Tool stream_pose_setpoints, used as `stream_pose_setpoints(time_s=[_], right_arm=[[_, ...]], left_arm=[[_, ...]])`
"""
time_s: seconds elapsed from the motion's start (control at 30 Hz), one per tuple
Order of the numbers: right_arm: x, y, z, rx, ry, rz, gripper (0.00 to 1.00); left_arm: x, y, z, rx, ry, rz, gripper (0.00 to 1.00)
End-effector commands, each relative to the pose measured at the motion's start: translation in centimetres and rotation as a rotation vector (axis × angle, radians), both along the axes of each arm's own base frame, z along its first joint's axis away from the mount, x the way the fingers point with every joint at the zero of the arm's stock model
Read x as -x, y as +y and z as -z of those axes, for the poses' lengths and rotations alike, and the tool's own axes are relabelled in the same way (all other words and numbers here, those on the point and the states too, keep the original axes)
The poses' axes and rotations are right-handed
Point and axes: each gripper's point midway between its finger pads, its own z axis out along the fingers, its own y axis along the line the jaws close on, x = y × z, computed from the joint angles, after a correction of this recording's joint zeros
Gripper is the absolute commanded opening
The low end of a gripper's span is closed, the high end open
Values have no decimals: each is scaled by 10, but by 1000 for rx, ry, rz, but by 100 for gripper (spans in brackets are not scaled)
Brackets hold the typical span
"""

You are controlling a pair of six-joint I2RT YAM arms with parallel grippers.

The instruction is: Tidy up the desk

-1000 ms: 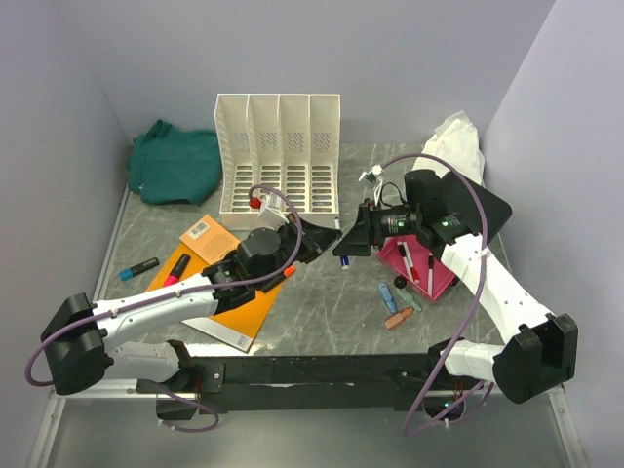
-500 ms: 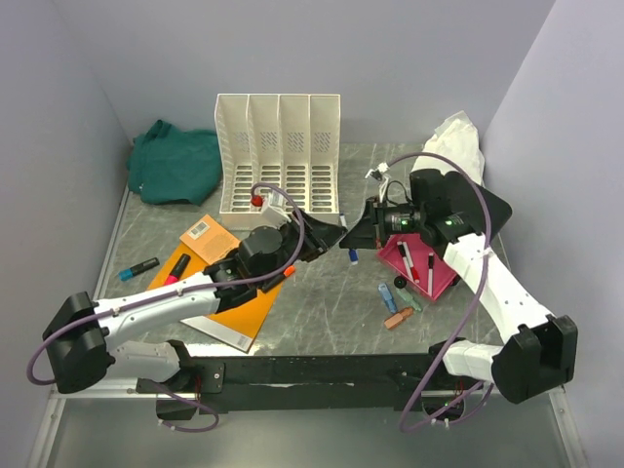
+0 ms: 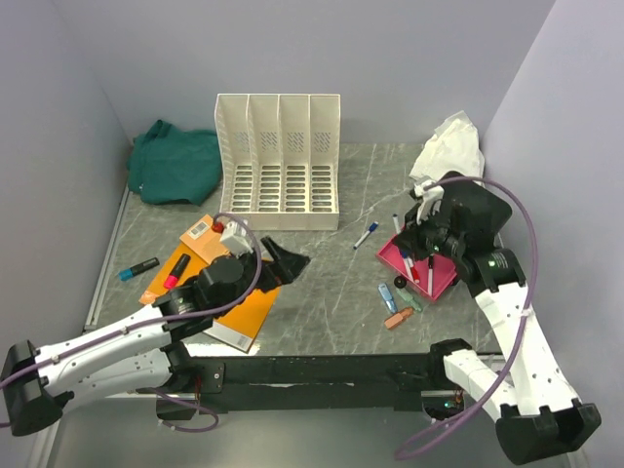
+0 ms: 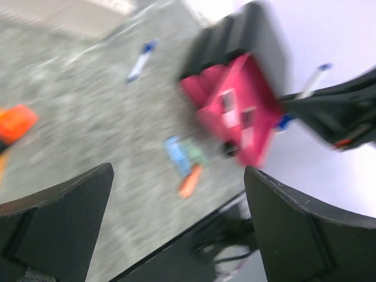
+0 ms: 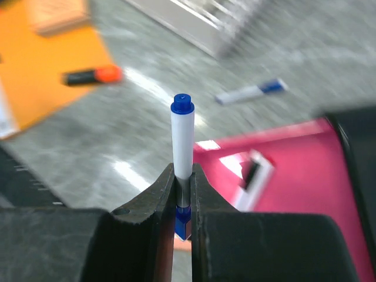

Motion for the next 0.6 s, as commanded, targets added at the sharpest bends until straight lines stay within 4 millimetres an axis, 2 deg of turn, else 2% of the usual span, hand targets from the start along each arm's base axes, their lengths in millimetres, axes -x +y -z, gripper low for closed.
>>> stream_pose_setpoints(time_s=[0.0, 0.13, 0.33, 0.47, 0.57], right_arm=[[-3, -60, 47, 219, 55, 231, 2], [-4, -73, 57, 234, 77, 295, 8], [-10, -84, 67, 273, 117, 341, 20], [-10, -87, 71, 287, 124, 347, 35], [-10, -88, 70, 289, 122, 351, 37]], left_arm=[[10, 33, 51, -143, 59, -42, 99], [16, 41, 71, -125, 80, -45, 99], [17, 34, 81, -161, 81, -12, 99], [16, 29, 86, -191, 84, 7, 99], [16, 24, 89, -211, 81, 26, 99]])
